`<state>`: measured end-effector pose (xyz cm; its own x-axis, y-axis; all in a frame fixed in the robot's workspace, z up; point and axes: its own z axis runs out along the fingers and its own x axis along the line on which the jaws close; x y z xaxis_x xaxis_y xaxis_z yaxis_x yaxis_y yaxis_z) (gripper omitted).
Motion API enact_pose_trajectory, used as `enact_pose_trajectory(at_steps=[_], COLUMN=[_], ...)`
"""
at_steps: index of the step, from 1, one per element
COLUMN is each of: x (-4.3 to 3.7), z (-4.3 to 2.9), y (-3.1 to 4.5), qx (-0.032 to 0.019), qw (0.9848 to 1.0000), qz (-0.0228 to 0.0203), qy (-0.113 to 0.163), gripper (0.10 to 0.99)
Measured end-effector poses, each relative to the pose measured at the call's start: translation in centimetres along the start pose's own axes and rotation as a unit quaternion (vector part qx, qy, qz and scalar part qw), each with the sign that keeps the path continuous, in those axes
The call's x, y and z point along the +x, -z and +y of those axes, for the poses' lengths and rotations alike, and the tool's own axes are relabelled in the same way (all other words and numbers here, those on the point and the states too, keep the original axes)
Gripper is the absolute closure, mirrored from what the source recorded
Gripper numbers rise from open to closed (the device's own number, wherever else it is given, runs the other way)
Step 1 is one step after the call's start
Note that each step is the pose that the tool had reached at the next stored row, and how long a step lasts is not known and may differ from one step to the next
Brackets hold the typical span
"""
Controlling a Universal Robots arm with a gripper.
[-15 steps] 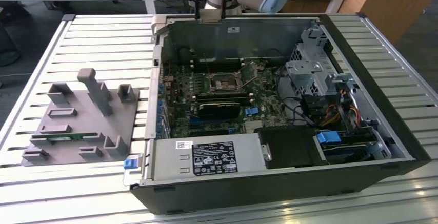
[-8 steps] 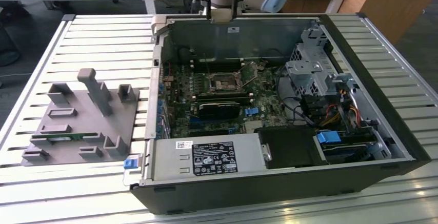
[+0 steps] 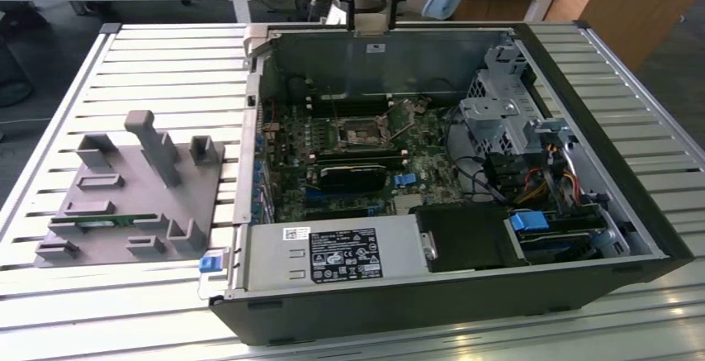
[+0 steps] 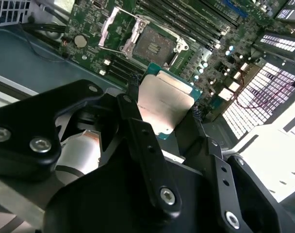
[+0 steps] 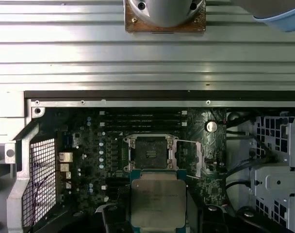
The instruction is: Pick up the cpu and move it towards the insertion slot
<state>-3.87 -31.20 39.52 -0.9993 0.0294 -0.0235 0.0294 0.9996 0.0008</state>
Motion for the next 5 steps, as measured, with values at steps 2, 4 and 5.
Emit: enact_pose_trajectory(at_steps=[2, 4, 5], x=[-0.01, -0.01, 0.00], z=[0.00, 0.00, 0.00], y=[0.00, 0.00, 0.00], qx=[0.0000, 0.0000, 0.0000], qw=[1.0000, 1.0000, 1.0000], qz=[0.0000, 0.0000, 0.0000], qy=[0.000, 0.000, 0.000], gripper=[0.545, 0.545, 0.545])
